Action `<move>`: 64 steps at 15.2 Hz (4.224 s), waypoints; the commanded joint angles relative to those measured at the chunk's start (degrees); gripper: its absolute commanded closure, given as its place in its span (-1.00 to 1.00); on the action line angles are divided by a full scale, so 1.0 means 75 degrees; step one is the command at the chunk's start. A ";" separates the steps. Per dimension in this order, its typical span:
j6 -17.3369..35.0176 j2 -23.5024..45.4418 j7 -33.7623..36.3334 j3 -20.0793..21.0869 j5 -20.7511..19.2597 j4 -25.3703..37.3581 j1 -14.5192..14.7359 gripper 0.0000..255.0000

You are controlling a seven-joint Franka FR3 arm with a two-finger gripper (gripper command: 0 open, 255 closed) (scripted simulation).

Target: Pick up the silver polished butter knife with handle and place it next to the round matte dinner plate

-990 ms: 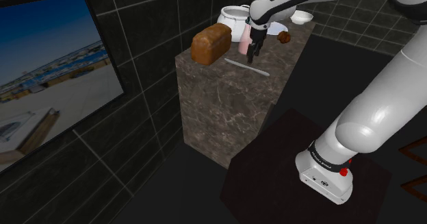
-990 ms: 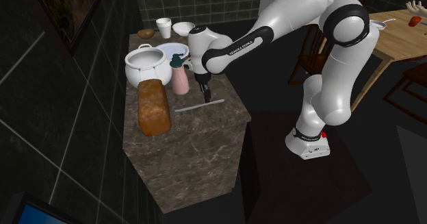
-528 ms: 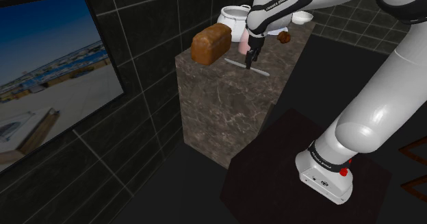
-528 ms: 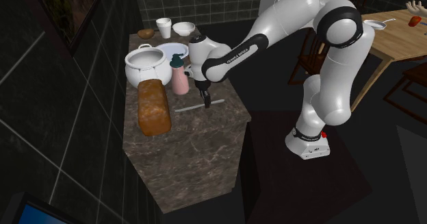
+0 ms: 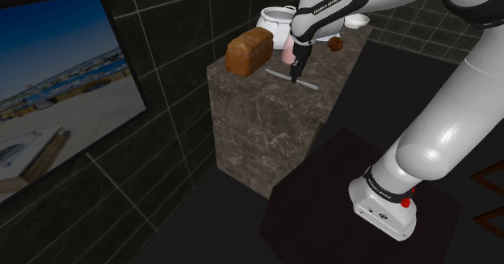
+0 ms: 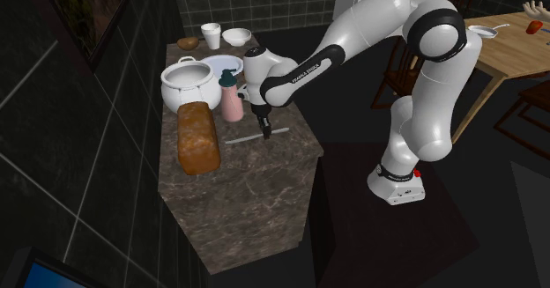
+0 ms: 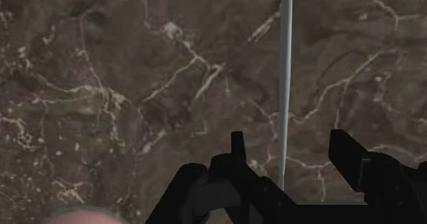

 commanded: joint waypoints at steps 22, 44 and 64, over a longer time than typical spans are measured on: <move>-0.1301 -0.0657 0.0106 0.0012 -0.0171 0.0661 0.0023 1.00; -0.2437 0.1200 -0.2975 -0.1276 0.0478 0.3600 -0.1561 1.00; -0.4210 0.5199 -0.5190 -0.1373 0.1911 0.9217 -0.4307 1.00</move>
